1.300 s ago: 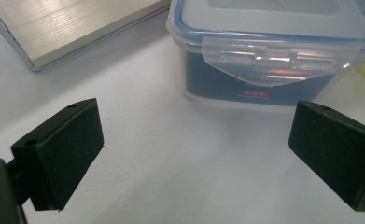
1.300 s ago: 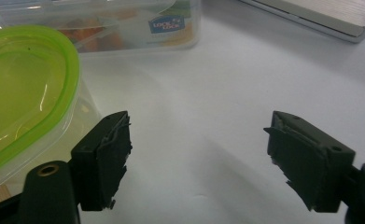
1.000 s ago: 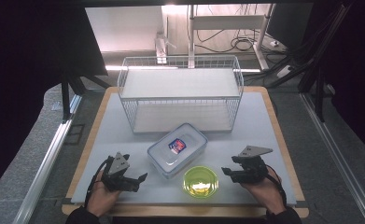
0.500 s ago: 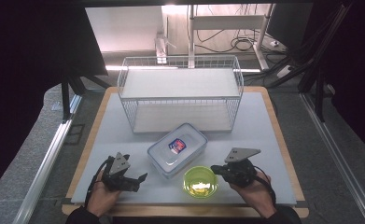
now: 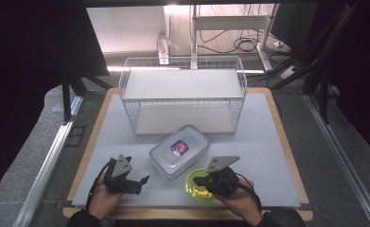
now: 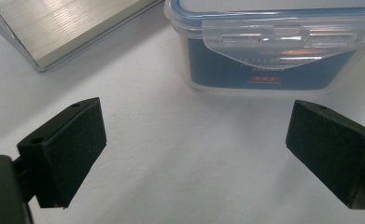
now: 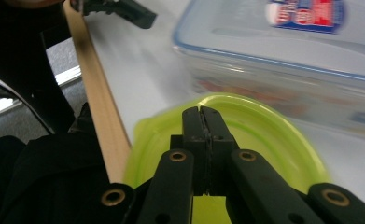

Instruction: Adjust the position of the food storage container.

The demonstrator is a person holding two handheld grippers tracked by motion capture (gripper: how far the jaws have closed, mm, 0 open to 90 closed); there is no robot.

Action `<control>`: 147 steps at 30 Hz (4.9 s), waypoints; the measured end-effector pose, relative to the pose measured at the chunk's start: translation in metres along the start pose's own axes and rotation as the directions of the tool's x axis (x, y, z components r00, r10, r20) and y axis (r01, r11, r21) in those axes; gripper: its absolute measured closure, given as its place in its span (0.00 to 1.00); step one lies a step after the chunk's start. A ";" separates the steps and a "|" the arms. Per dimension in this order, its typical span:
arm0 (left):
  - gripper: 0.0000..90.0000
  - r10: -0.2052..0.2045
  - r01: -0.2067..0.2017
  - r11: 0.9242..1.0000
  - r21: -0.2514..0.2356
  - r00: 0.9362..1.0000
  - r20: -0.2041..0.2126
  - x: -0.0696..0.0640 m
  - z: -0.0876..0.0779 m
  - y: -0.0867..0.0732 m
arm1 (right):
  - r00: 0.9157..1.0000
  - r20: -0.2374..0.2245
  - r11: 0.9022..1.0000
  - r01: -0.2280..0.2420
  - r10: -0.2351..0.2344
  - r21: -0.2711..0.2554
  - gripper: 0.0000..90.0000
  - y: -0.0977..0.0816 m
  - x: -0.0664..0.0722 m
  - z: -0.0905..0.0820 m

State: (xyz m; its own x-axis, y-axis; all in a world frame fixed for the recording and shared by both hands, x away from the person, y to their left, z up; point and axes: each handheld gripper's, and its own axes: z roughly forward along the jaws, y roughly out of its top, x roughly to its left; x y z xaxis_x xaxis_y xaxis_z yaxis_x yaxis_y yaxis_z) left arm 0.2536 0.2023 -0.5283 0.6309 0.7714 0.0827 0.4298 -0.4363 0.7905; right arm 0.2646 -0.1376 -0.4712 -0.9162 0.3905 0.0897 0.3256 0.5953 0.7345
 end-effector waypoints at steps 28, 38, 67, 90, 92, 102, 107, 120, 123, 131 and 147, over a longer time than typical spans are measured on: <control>0.06 0.022 -0.022 1.000 0.017 1.000 0.001 -0.002 0.002 0.000 | 0.999 -0.037 0.997 0.039 -0.036 0.074 1.00 0.013 0.019 0.024; 0.06 0.033 -0.033 0.999 0.027 0.999 0.000 -0.002 0.002 0.000 | 1.000 0.022 0.996 0.012 -0.014 0.091 1.00 0.008 0.008 0.011; 0.06 0.039 -0.039 0.999 0.034 0.999 0.010 -0.004 0.004 0.000 | 0.982 0.162 0.988 -0.110 0.093 0.104 1.00 -0.022 -0.031 -0.023; 0.06 0.045 -0.046 0.998 0.043 0.999 0.015 -0.005 0.006 0.000 | 0.927 0.280 0.964 -0.266 0.249 0.022 0.99 -0.054 -0.094 -0.072; 0.06 0.045 -0.046 0.998 0.044 0.999 0.015 -0.005 0.006 0.000 | 0.920 0.290 0.960 -0.279 0.263 0.014 0.99 -0.056 -0.099 -0.075; 0.06 0.021 -0.022 0.998 0.067 1.000 0.007 -0.003 0.007 -0.001 | 0.891 0.329 0.946 -0.325 0.313 -0.018 0.98 -0.064 -0.117 -0.086; 0.07 -0.008 0.006 0.997 0.079 1.000 0.017 -0.004 0.006 0.000 | 0.895 0.336 0.951 -0.308 0.294 -0.013 0.96 -0.061 -0.112 -0.084; 0.12 -0.036 0.033 0.997 0.067 0.998 0.045 -0.008 0.004 0.005 | 0.924 0.283 0.966 -0.251 0.256 -0.054 0.96 -0.043 -0.104 -0.069; 0.16 -0.048 0.045 0.997 0.061 0.998 0.051 -0.006 0.003 0.006 | 0.936 0.257 0.970 -0.234 0.241 -0.057 0.98 -0.035 -0.104 -0.059; 0.42 -0.049 0.045 0.998 0.046 0.996 0.070 -0.008 0.004 0.014 | 0.935 0.272 0.974 -0.217 0.226 -0.065 1.00 -0.009 -0.116 -0.026; 0.93 -0.119 0.115 0.990 0.078 0.991 0.057 -0.004 0.027 0.024 | 0.942 0.252 0.975 -0.219 0.223 -0.042 1.00 0.012 -0.145 0.028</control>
State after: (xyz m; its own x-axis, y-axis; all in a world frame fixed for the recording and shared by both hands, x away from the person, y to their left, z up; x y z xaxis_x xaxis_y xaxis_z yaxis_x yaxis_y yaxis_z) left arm 0.2792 0.1766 -0.5260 0.6109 0.7903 -0.0470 0.5487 -0.3798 0.7447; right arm 0.4079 -0.1676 -0.4940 -0.7318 0.6770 0.0787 0.5081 0.4651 0.7249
